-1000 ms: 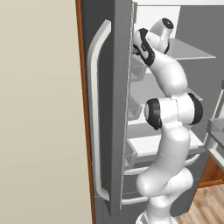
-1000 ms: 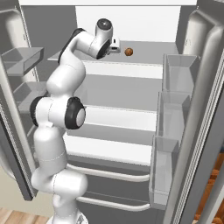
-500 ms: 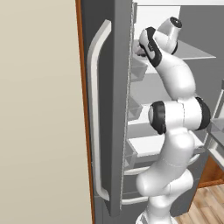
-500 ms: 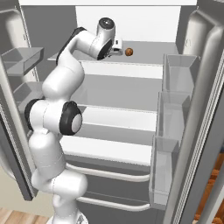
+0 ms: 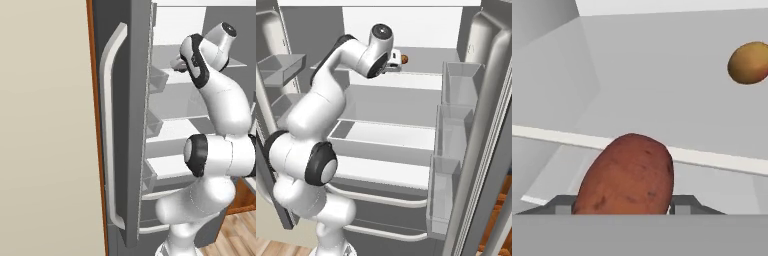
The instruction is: Move the apricot and sweet potato from the top shelf to the second highest shelf to make space. Then, place the pitcher from the counter on the cleared top shelf.
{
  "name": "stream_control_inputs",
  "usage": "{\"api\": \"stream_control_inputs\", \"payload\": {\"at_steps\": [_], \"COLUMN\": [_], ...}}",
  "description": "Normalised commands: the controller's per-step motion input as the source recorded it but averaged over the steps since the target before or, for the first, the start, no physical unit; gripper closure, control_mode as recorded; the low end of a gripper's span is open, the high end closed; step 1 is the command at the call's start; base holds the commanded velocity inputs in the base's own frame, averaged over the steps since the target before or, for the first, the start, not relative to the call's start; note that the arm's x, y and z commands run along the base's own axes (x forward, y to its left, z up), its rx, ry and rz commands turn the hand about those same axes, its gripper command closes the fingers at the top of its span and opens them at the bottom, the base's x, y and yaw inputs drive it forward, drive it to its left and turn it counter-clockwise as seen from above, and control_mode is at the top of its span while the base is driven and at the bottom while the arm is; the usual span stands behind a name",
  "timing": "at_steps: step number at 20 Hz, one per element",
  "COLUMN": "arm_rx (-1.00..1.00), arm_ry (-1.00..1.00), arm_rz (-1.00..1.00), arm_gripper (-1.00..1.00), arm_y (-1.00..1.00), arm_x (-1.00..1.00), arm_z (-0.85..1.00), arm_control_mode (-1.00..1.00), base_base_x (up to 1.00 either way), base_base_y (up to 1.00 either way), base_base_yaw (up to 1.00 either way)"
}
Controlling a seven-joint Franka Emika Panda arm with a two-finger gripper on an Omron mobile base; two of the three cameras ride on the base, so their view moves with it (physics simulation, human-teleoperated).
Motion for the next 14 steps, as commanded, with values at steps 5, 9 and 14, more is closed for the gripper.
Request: {"api": "stream_control_inputs", "payload": {"at_steps": [5,9,14], "arm_rx": [0.0,0.0,0.0], "arm_ry": [0.0,0.0,0.02], "arm_rz": [0.0,0.0,0.0], "arm_gripper": [1.0,1.0,1.0], "arm_y": [-0.17,-0.21,-0.15], "arm_x": [-1.0,-1.0,-0.92], "arm_z": [-0.03,-0.17,-0.52], "arm_control_mode": [-1.0,-1.0,-1.0], "base_base_x": [0.0,0.0,0.0], "base_base_y": [0.0,0.0,0.0], "base_base_yaw": [0.0,0.0,0.0]}}
